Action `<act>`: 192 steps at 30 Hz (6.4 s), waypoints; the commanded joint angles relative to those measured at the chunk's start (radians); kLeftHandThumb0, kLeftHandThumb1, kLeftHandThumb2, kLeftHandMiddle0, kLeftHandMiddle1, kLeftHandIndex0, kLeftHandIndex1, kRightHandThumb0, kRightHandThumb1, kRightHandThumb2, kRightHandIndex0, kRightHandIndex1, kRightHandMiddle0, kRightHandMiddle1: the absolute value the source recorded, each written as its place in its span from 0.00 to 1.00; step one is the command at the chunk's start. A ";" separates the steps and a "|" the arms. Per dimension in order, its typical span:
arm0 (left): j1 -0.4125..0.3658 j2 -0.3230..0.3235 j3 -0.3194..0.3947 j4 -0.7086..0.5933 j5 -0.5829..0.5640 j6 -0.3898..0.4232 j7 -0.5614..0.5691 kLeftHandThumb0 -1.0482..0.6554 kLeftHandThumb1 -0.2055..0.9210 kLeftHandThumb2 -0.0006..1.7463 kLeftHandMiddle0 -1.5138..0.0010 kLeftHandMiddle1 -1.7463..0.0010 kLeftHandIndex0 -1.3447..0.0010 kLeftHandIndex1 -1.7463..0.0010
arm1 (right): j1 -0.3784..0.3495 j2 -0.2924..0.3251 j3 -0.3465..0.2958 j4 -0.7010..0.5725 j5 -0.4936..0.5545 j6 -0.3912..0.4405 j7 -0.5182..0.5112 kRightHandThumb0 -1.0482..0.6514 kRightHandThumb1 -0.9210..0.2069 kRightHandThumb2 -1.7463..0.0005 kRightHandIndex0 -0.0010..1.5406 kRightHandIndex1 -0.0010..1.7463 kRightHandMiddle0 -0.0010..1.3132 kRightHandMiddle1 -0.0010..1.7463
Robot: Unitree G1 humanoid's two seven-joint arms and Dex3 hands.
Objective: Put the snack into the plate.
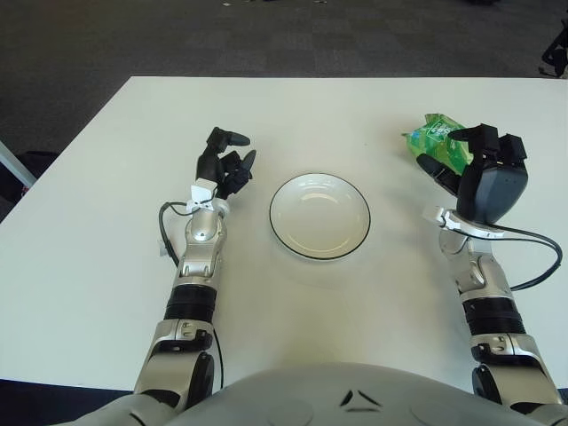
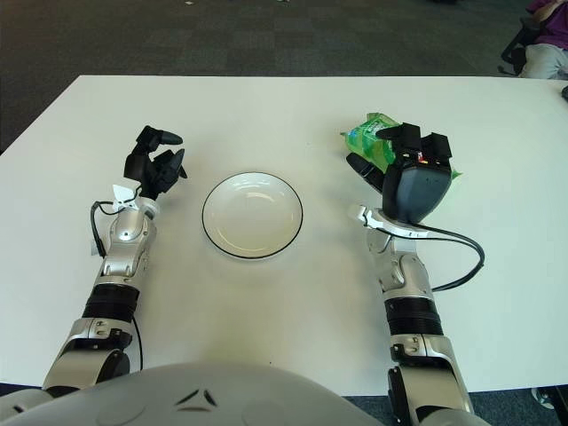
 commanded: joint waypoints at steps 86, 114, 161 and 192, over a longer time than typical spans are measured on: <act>0.006 -0.016 -0.002 0.024 0.024 -0.065 0.039 0.40 1.00 0.13 0.36 0.00 0.62 0.18 | -0.306 -0.241 0.159 0.703 0.350 0.058 0.452 0.09 0.00 0.68 0.04 0.01 0.32 0.06; 0.007 -0.023 -0.007 0.024 0.039 -0.068 0.058 0.40 1.00 0.13 0.35 0.00 0.62 0.18 | -0.377 -0.230 0.244 1.001 0.343 -0.120 -0.041 0.62 0.37 0.38 0.25 0.98 0.31 0.98; -0.014 -0.009 0.001 0.072 0.036 -0.088 0.067 0.40 1.00 0.13 0.35 0.00 0.62 0.18 | -0.169 -0.076 0.037 0.162 0.774 -0.427 0.656 0.56 0.00 0.97 0.57 1.00 0.51 1.00; -0.020 -0.002 0.008 0.087 0.041 -0.080 0.080 0.40 1.00 0.14 0.36 0.00 0.62 0.18 | -0.223 -0.061 0.172 0.054 0.513 -0.445 0.832 0.57 0.00 0.96 0.58 1.00 0.50 1.00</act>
